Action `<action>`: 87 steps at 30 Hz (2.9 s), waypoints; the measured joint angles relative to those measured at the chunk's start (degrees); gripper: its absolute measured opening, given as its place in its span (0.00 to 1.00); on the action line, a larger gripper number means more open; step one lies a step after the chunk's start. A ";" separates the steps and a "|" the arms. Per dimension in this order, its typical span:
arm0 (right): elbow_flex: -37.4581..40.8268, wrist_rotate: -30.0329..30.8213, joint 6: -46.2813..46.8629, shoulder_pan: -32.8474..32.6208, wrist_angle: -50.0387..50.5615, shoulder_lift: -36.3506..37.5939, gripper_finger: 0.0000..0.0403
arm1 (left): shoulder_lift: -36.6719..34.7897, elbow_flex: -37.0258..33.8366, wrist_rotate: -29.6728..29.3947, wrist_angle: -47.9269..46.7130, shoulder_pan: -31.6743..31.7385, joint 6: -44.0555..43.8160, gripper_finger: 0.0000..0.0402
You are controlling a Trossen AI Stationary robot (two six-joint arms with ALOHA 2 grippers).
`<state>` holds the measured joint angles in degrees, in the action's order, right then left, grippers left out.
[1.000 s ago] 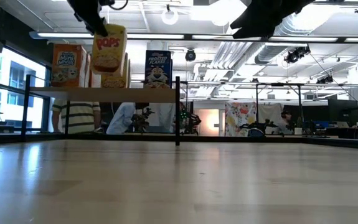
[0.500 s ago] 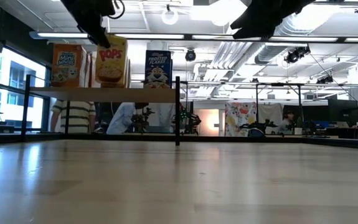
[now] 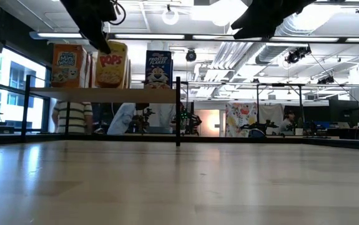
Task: Stack cereal on shelf
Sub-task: Put the yellow cereal box on the shelf aligned with the other yellow cereal boxes, then put the blue cereal box on the shelf aligned with the other blue cereal boxes
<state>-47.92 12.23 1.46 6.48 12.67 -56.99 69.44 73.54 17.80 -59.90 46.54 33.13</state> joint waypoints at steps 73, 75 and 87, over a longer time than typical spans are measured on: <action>0.00 0.00 0.01 0.00 0.00 0.00 0.66 | -19.31 0.00 -8.26 -18.15 -14.82 -24.66 0.53; 0.00 0.00 0.01 0.00 0.00 0.00 0.66 | -19.31 0.00 -8.30 -19.30 -18.01 -29.03 0.53; 0.00 0.00 0.01 0.01 0.00 0.00 0.66 | -14.75 0.00 -10.03 -19.17 -40.54 -47.40 0.53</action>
<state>-47.92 12.23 1.46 6.49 12.67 -56.99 54.70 73.54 7.77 -79.06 6.00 -14.27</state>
